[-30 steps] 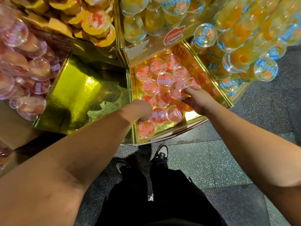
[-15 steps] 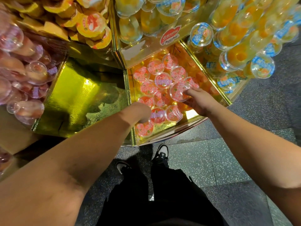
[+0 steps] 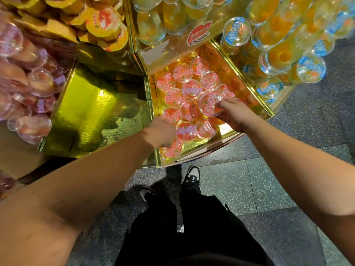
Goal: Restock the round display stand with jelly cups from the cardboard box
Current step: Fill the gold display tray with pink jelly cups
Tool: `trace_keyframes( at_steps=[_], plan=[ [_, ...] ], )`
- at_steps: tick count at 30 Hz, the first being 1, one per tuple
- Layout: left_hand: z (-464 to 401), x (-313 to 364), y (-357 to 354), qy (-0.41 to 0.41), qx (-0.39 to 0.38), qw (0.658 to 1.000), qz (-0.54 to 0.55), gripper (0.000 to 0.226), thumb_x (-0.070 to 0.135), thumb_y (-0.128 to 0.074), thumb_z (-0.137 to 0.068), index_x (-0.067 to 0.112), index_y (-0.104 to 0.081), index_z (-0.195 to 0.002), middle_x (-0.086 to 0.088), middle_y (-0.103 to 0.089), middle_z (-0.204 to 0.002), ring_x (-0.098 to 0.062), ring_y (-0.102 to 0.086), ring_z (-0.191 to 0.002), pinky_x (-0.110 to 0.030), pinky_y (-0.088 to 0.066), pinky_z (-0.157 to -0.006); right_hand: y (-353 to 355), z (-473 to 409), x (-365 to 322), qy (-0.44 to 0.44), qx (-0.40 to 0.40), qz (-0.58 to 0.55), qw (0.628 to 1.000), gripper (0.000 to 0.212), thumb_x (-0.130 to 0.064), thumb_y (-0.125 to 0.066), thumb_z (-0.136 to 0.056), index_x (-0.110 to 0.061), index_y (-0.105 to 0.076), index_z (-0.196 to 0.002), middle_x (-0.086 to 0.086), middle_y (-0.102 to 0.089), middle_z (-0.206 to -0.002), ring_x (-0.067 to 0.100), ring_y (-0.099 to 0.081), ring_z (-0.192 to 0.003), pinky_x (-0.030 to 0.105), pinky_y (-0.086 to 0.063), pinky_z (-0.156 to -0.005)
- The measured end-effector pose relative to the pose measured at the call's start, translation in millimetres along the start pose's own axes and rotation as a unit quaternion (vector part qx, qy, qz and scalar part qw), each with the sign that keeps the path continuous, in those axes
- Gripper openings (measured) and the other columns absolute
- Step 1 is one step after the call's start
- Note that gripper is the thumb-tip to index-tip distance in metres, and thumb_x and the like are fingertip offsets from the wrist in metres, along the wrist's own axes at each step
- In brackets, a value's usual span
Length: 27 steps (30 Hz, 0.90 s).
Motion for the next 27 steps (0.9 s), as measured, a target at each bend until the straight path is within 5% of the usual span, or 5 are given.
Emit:
trace_keyframes(
  at_steps=[3, 8, 16, 21, 27],
  plan=[
    [2, 6, -14, -0.011, -0.001, 0.999, -0.036, 0.059, 0.07, -0.067, -0.073, 0.025, -0.067, -0.11, 0.007, -0.065, -0.103, -0.019, -0.054, -0.109, -0.043, -0.029, -0.108, 0, -4, 2, -0.001, -0.003, -0.001, 1.0, 0.004, -0.007, -0.056, -0.097, -0.007, -0.06, -0.099, 0.008, -0.067, -0.092, 0.02, -0.067, -0.085, 0.038, -0.052, -0.099],
    [1, 10, -16, 0.016, 0.021, 0.999, -0.023, 0.067, 0.066, -0.071, -0.07, 0.022, -0.064, -0.12, 0.003, -0.062, -0.124, -0.023, -0.043, -0.129, -0.046, -0.023, -0.114, 1, -8, 1, 0.004, 0.001, -0.003, 1.0, 0.015, -0.007, -0.057, -0.096, -0.003, -0.058, -0.111, 0.008, -0.068, -0.094, 0.021, -0.067, -0.086, 0.039, -0.052, -0.098],
    [16, 8, -9, 0.029, 0.043, 0.998, -0.034, 0.082, 0.062, -0.068, -0.079, 0.015, -0.046, -0.142, -0.005, -0.049, -0.143, -0.027, -0.034, -0.139, -0.047, -0.017, -0.12, 7, -12, 0, 0.001, 0.026, -0.023, 0.999, 0.024, -0.009, -0.058, -0.096, -0.001, -0.058, -0.119, 0.012, -0.066, -0.106, 0.027, -0.064, -0.098, 0.04, -0.052, -0.099],
    [20, 26, 46, -0.001, 0.188, 0.972, 0.141, 0.042, 0.03, -0.056, -0.097, 0.012, -0.05, -0.134, -0.009, -0.049, -0.136, -0.028, -0.044, -0.127, -0.043, -0.036, -0.106, 15, -14, -7, 0.006, 0.028, -0.031, 0.999, 0.021, -0.012, -0.059, -0.096, -0.007, -0.062, -0.117, 0.011, -0.069, -0.11, 0.024, -0.067, -0.098, 0.033, -0.056, -0.09],
    [-8, 81, 67, -0.052, 0.232, 0.962, 0.133, 0.064, 0.027, -0.062, -0.092, 0.011, -0.034, -0.147, -0.008, -0.037, -0.144, -0.027, -0.034, -0.132, -0.041, -0.024, -0.113, 26, -16, -13, 0.018, 0.046, -0.028, 0.998, 0.026, -0.011, -0.058, -0.096, -0.003, -0.06, -0.121, 0.01, -0.069, -0.106, 0.024, -0.067, -0.093, 0.038, -0.053, -0.094]
  ],
)
Point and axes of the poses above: each hand's wrist, its own z-axis away from the middle knuckle, its own y-axis out of the back of the hand, x = y × z, the point moved 10 cm from there along -z, towards the middle knuckle
